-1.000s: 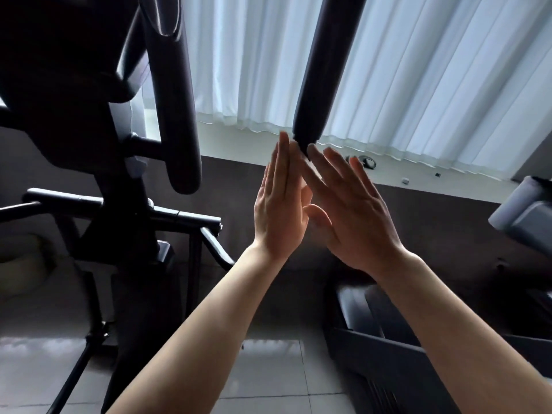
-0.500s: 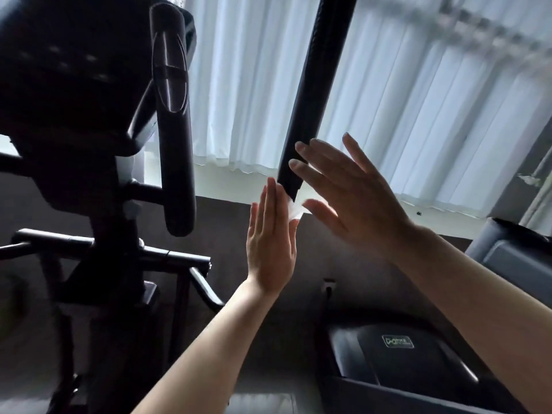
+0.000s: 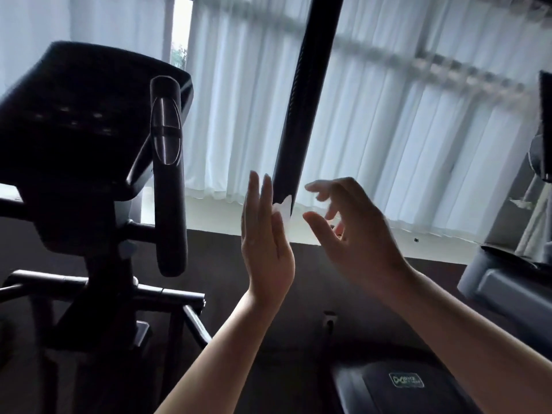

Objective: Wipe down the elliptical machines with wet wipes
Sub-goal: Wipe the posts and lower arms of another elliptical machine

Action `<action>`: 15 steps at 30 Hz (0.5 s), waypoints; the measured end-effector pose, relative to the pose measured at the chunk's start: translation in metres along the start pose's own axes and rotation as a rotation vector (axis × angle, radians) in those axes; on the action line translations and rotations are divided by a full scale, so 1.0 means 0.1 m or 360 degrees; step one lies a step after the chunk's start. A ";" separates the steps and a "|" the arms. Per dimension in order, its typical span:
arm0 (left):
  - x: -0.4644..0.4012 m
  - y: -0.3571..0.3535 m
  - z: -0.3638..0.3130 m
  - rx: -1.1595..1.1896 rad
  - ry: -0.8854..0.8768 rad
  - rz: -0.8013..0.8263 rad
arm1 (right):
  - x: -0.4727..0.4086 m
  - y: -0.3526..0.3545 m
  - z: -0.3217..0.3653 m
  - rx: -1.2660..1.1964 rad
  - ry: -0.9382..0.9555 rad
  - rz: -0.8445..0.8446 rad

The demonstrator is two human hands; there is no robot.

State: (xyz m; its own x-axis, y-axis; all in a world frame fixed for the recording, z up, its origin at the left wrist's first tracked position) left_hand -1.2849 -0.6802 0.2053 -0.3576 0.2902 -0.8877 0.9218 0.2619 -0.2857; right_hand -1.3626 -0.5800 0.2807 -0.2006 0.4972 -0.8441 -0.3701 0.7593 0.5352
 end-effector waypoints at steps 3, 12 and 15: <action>-0.39 -0.13 -0.14 -0.0079 -0.0145 0.0108 | -0.27 -0.08 0.05 -0.0846 -0.0635 -0.0018; -0.57 -0.17 0.03 0.0118 0.0148 0.0514 | -0.72 -0.10 -0.22 -0.0743 -0.0672 -0.0237; -0.47 -0.02 0.18 0.0179 0.0288 0.0452 | -0.76 -0.06 -0.26 -0.0409 -0.0435 -0.0311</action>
State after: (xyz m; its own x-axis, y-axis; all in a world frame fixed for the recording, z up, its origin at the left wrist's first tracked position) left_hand -1.2668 -0.7108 0.2410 -0.0962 0.4981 -0.8618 0.9954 0.0475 -0.0837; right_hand -1.3684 -0.6338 0.3410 0.1312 0.4736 -0.8709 -0.5986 0.7381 0.3112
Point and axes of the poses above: each hand's wrist, its own x-axis away from the middle knuckle, its own y-axis out of the back of the hand, z = x × y, the point moved 2 cm from there along -x, towards the middle knuckle, and after that the axes turned 7 degrees about -x, right-handed, at the moved point
